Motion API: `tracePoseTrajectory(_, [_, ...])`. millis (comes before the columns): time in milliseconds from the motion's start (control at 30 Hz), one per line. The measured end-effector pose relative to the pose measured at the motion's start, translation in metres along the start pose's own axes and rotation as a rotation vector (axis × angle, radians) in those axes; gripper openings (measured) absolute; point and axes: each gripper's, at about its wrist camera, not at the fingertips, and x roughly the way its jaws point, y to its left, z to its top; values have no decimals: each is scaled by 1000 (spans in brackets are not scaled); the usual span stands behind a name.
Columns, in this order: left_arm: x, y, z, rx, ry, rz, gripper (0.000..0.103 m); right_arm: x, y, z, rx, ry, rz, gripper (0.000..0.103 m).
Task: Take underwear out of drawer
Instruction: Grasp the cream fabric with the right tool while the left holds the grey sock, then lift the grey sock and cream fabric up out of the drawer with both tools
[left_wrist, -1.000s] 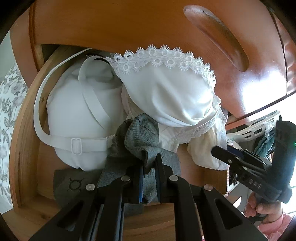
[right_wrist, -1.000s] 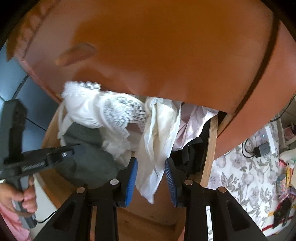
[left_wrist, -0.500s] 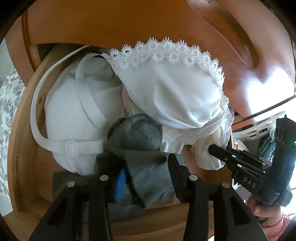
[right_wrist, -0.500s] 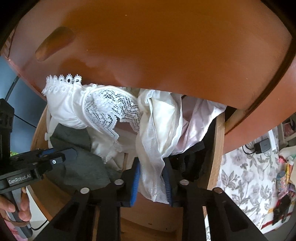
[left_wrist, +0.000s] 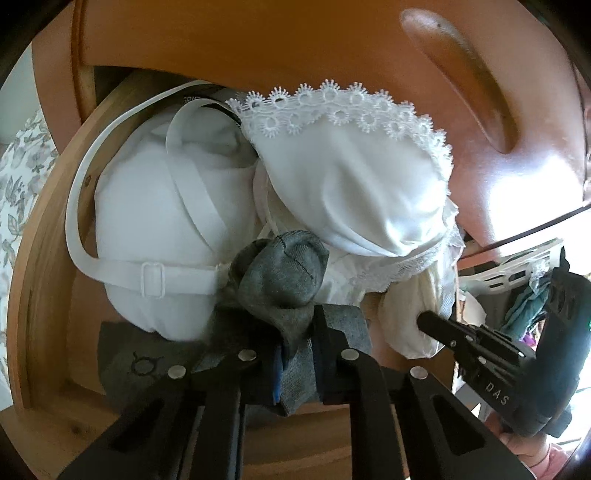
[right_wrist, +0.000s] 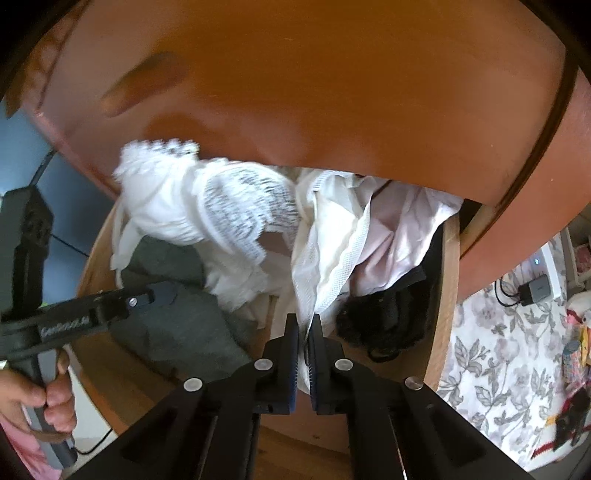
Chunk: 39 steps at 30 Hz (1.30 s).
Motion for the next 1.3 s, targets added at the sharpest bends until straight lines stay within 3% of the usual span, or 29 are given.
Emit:
tracePoseTrajectory(700, [-54,-2,-45,50,-78,-120,12,-46,10,-74,29,-74,223,4])
tracePoseTrajectory(1000, [-83,2,-50,49,-147,-126,12,-67,24,-80,16,-99,278,3])
tracePoseTrajectory(1300, [-103,10,-57,40,-195,-155,12,-88,33,-78,52,-168,393,3])
